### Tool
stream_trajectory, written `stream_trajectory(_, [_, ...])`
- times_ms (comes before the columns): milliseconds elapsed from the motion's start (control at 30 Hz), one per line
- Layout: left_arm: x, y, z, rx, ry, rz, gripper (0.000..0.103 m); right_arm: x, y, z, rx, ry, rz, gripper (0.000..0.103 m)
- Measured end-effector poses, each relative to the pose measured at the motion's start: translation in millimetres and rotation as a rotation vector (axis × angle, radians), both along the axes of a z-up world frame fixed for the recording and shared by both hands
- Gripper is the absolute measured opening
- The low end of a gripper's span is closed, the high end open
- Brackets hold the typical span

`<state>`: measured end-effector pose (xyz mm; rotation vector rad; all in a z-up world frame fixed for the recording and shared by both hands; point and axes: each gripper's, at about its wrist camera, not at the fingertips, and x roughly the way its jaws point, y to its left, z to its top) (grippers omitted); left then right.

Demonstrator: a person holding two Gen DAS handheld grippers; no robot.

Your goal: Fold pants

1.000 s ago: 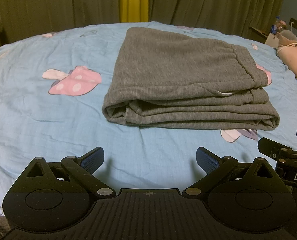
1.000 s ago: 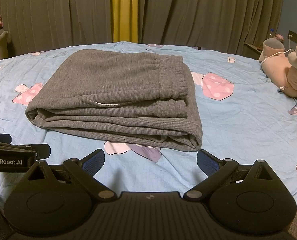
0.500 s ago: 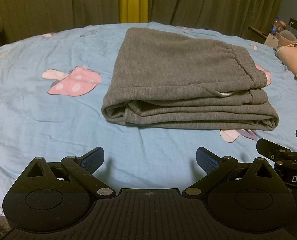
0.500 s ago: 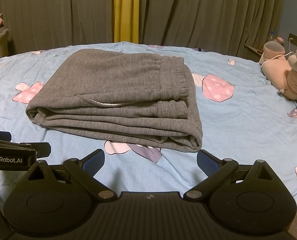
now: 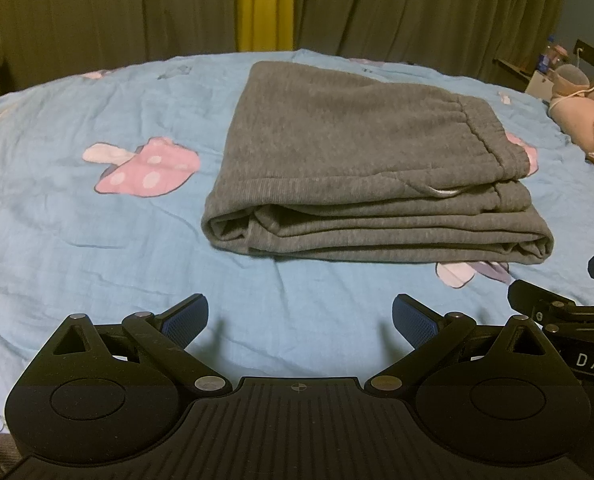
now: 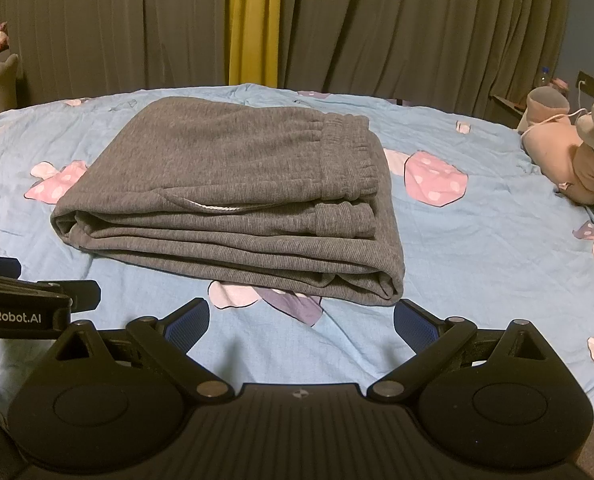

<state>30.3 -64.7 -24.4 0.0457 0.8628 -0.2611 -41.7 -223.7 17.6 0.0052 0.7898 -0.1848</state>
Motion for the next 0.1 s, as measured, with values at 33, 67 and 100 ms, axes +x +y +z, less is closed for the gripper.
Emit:
stream_trajectory(33, [0.4, 0.1, -0.2, 0.001, 0.003, -0.001, 0.102, -0.1, 0.1, 0.0, 0.000, 0.000, 0.001, 0.099])
stream_trajectory(67, [0.8, 0.3, -0.3, 0.001, 0.006, -0.003, 0.102, -0.3, 0.1, 0.1, -0.001, -0.001, 0.001, 0.099])
stream_trajectory(100, [1.2, 0.1, -0.3, 0.002, 0.007, -0.004, 0.102, -0.3, 0.2, 0.1, -0.001, -0.001, 0.001, 0.099])
